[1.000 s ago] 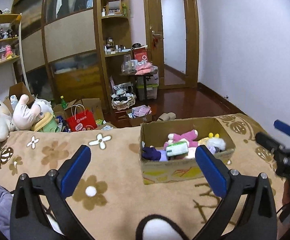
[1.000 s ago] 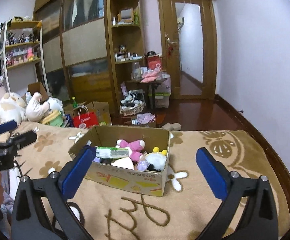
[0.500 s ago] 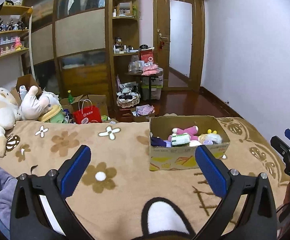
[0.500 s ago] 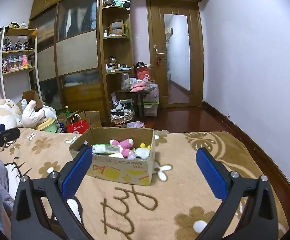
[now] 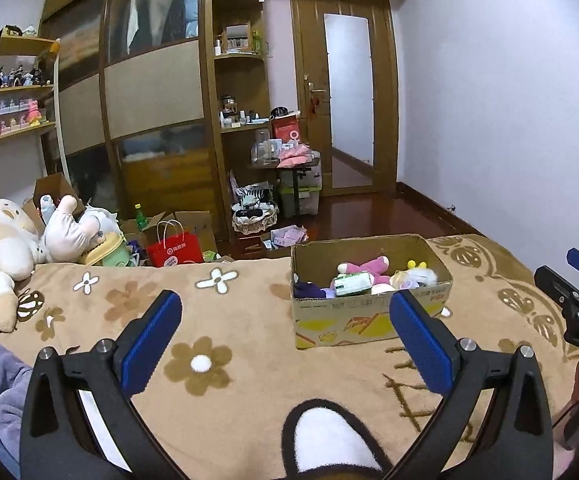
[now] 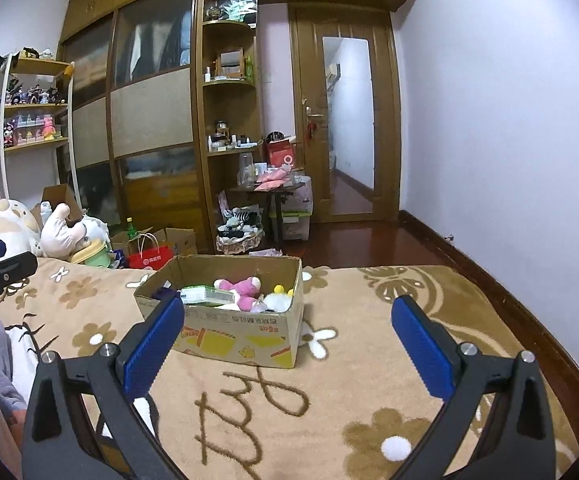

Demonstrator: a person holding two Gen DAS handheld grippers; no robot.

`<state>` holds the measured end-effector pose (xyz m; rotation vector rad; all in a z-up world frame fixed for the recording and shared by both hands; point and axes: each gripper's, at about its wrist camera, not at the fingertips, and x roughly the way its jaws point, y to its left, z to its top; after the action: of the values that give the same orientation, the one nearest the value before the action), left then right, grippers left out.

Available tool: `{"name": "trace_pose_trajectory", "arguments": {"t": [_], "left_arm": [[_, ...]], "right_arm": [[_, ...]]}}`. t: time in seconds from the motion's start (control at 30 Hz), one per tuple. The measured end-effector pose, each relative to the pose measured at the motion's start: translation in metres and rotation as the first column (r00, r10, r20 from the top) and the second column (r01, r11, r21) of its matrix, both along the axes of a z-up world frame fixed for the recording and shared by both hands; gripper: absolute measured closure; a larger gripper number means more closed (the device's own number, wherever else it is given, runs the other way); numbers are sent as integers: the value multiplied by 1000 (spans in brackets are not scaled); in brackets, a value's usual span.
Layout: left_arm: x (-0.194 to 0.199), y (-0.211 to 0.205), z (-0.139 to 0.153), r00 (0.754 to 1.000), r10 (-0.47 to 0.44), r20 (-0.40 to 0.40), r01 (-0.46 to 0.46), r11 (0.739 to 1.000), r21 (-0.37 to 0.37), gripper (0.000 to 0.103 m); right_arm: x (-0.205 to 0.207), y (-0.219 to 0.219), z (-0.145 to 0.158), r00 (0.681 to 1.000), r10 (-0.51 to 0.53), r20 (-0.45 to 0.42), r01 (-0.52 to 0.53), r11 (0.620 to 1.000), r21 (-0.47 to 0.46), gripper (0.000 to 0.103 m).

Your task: Organize soft objects

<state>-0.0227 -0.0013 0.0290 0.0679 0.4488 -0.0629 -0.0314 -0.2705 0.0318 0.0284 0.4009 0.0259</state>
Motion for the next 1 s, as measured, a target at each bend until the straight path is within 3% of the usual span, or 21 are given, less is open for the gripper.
{"name": "trace_pose_trajectory", "arguments": {"t": [1.0], "left_arm": [[15,-11,-15,999,0,-49,2,999,43,1]], "right_arm": [[16,-11,-13,998,-28,-49,29,999,24,0]]}}
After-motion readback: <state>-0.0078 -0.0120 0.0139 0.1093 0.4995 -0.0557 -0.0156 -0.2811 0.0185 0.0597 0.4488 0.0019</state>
